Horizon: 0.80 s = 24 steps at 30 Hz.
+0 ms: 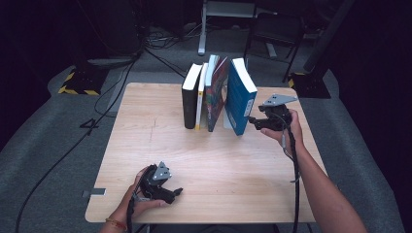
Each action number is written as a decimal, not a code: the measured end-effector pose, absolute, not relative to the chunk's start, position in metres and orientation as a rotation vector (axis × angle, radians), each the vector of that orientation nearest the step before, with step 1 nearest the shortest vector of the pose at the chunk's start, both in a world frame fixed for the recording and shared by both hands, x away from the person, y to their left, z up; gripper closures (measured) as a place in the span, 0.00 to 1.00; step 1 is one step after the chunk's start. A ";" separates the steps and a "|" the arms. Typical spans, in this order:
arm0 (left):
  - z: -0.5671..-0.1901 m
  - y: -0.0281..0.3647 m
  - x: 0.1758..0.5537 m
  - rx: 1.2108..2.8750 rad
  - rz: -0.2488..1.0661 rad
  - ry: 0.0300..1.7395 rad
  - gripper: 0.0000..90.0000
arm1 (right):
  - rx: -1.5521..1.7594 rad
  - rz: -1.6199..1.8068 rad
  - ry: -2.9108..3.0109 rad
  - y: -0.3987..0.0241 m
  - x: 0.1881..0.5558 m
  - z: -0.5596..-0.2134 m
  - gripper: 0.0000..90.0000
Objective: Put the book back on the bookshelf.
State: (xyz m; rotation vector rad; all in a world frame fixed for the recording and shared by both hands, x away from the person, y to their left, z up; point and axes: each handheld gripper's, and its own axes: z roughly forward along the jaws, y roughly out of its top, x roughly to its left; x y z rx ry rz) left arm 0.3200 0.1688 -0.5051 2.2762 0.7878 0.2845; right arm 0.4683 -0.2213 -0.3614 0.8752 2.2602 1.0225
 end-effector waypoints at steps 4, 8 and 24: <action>-0.505 0.169 0.320 2.277 0.285 0.790 0.11 | 0.847 1.008 2.278 -0.222 0.462 -0.361 0.38; -0.505 0.169 0.320 2.277 0.286 0.791 0.11 | 0.813 0.980 2.287 -0.222 0.456 -0.363 0.36; -0.505 0.169 0.320 2.278 0.285 0.788 0.11 | 0.791 0.903 2.299 -0.243 0.430 -0.377 0.30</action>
